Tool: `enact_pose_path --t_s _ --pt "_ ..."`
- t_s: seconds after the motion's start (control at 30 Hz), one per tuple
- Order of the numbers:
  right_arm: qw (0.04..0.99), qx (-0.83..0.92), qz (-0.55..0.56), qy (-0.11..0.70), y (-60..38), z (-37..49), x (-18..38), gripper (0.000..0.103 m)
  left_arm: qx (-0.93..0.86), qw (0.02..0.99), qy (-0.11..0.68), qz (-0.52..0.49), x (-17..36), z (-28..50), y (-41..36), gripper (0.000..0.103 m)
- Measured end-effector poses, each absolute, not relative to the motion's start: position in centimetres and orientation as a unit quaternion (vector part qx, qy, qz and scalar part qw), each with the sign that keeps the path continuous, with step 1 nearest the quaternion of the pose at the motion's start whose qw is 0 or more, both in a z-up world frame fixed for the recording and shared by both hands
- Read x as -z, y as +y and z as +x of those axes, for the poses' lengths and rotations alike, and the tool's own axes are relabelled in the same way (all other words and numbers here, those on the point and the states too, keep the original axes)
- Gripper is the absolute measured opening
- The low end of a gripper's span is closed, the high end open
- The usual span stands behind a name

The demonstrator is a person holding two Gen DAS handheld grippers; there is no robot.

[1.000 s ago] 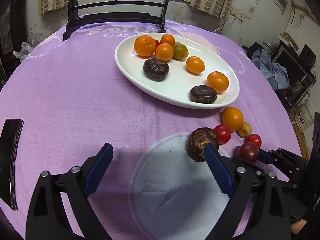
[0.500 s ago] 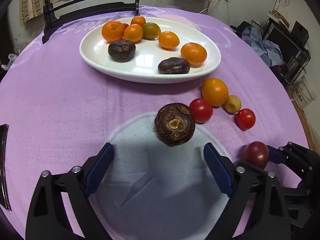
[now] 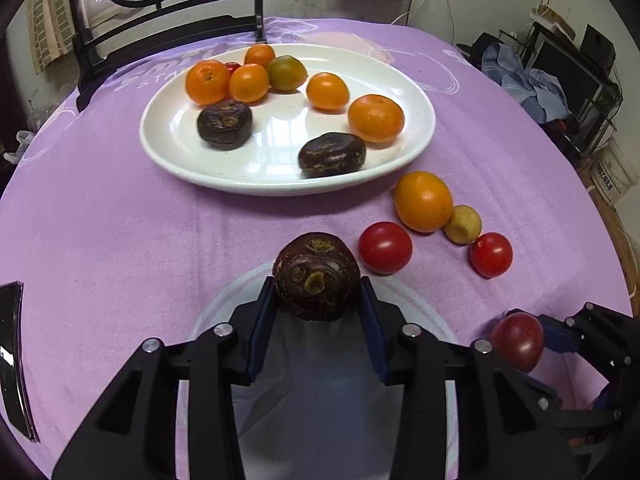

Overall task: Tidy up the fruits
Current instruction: 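Grasp dark brown fruit with left tool while right tool grasps dark red tomato, place both on plate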

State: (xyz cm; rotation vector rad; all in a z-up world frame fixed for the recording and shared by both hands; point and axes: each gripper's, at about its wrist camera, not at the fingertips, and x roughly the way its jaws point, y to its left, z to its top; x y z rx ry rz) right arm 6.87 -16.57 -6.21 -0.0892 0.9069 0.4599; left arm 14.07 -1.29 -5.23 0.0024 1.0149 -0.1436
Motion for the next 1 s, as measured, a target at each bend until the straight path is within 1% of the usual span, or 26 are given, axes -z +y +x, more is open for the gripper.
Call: enact_pose_path --t_s 0.23,0.4,0.57,0.7,0.83,1.0 --pt "0.875 -0.23 -0.029 0.425 -16.6 6.6 5.5 0.038 0.091 0.885 0.457 0.006 2.5 10.5 0.1 0.04" --pt "0.882 -0.255 -0.032 0.396 -15.7 6.5 2.7 0.038 0.094 0.889 0.448 -0.006 0.7 10.5 1.4 0.04" --pt "0.894 -0.255 -0.054 0.366 -14.6 8.5 -0.6 0.038 0.086 0.896 0.436 0.0 -1.2 12.6 2.1 0.04" --pt "0.898 -0.26 -0.041 0.354 -14.0 11.8 -2.4 0.038 0.072 0.895 0.439 -0.014 -1.3 15.8 3.1 0.04" --pt "0.894 -0.261 -0.022 0.364 -12.8 15.3 -1.9 0.038 0.06 0.889 0.453 -0.03 -0.2 19.0 3.5 0.04" --pt "0.882 -0.253 -0.009 0.397 -11.2 19.7 0.0 0.038 0.043 0.887 0.459 -0.038 1.0 22.1 4.0 0.04"
